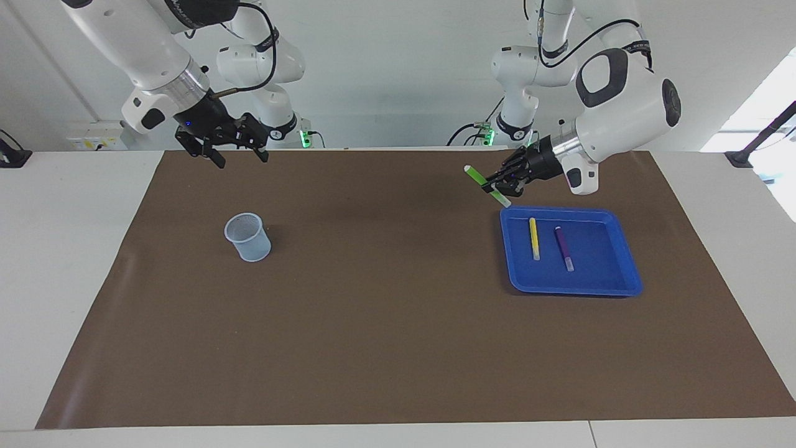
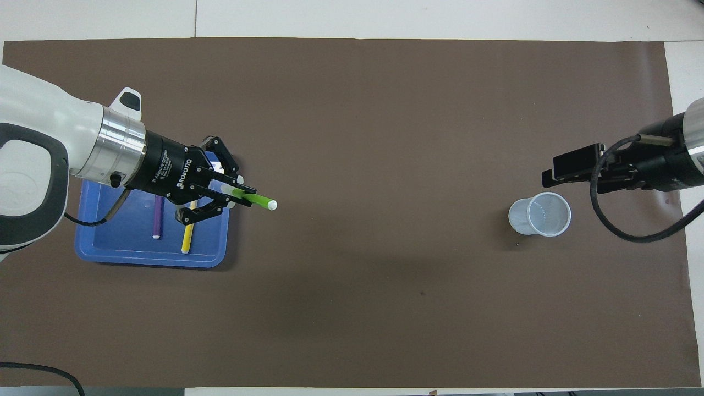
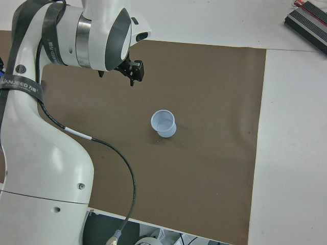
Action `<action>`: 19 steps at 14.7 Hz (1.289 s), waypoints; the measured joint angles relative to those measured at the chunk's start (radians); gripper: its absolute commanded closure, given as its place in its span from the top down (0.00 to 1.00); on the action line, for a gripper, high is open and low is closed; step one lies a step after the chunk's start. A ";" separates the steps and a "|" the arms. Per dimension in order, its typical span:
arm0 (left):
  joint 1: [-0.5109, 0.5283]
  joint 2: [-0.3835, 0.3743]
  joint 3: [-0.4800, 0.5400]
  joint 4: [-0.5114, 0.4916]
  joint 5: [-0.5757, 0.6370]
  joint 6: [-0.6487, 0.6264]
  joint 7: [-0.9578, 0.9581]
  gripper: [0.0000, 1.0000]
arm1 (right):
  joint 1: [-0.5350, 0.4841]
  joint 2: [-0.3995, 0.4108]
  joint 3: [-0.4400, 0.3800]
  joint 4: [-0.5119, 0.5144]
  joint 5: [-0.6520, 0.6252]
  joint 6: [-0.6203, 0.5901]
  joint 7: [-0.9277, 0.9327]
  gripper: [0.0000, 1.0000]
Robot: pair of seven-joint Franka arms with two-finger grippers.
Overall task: Transfer and insert pens with both arms
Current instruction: 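Lift the green pen with the left gripper while the right gripper approaches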
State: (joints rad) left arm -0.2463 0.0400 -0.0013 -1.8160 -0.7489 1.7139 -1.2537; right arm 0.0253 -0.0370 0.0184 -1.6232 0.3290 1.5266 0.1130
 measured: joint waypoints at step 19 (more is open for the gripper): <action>-0.300 -0.131 -0.007 -0.282 -0.353 0.532 -0.345 0.00 | 0.306 -0.023 0.006 -0.214 0.325 0.446 0.201 1.00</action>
State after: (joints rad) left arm -0.5462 -0.0913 -0.0081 -2.0983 -1.1020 2.2460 -1.5990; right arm 0.3315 -0.0596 0.0241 -1.8369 0.6543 1.9727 0.3143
